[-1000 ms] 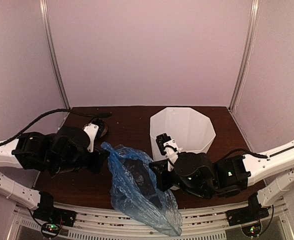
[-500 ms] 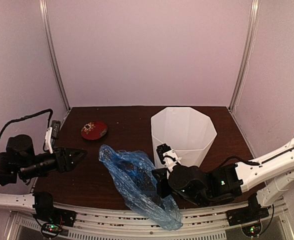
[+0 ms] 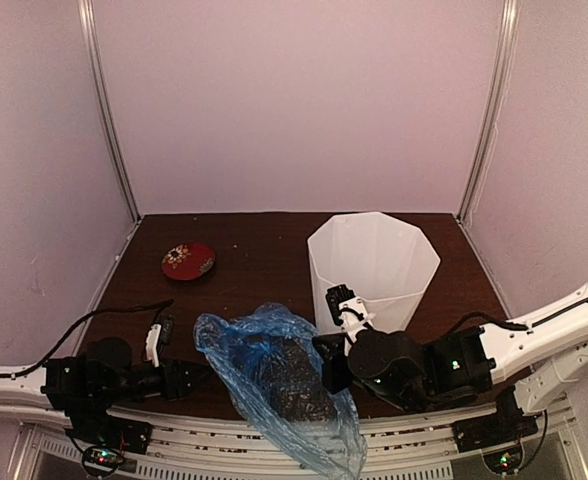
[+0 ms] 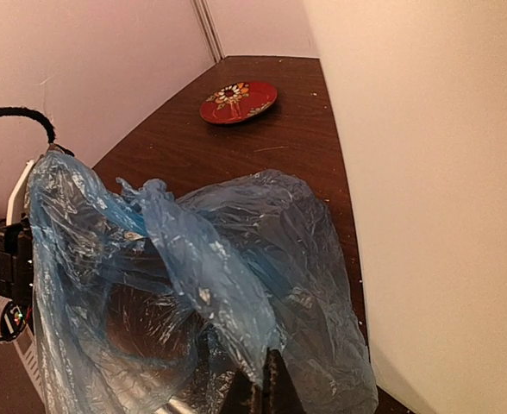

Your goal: Put the trash bags into the trash bin

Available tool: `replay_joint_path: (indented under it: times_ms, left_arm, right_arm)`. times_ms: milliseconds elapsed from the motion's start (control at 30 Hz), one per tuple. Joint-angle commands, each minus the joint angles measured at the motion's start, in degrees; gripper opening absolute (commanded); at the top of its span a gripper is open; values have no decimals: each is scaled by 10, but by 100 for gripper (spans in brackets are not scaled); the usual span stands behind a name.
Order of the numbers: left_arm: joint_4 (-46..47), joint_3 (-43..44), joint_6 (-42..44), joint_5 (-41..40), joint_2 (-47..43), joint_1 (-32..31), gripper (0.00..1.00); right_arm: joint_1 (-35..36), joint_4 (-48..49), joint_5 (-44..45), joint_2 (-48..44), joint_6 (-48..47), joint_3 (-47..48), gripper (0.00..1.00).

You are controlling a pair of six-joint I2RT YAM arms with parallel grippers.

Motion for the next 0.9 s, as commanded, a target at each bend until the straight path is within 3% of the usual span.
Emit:
replay_joint_path:
  times_ms: [0, 100, 333, 533, 733, 867]
  left_arm:
    - [220, -10, 16, 81, 67, 2, 57]
    - [290, 0, 33, 112, 116, 2, 60]
    - [325, 44, 54, 127, 185, 1, 61]
    - [422, 44, 54, 146, 238, 1, 58]
    - [435, 65, 59, 147, 258, 1, 40]
    - [358, 79, 59, 123, 214, -3, 21]
  right_arm:
    - [0, 1, 8, -3, 14, -3, 0]
    - [0, 4, 5, -1, 16, -2, 0]
    - [0, 14, -2, 10, 20, 3, 0]
    - [0, 23, -11, 18, 23, 5, 0]
    - [0, 24, -12, 18, 25, 6, 0]
    - [0, 21, -9, 16, 25, 5, 0]
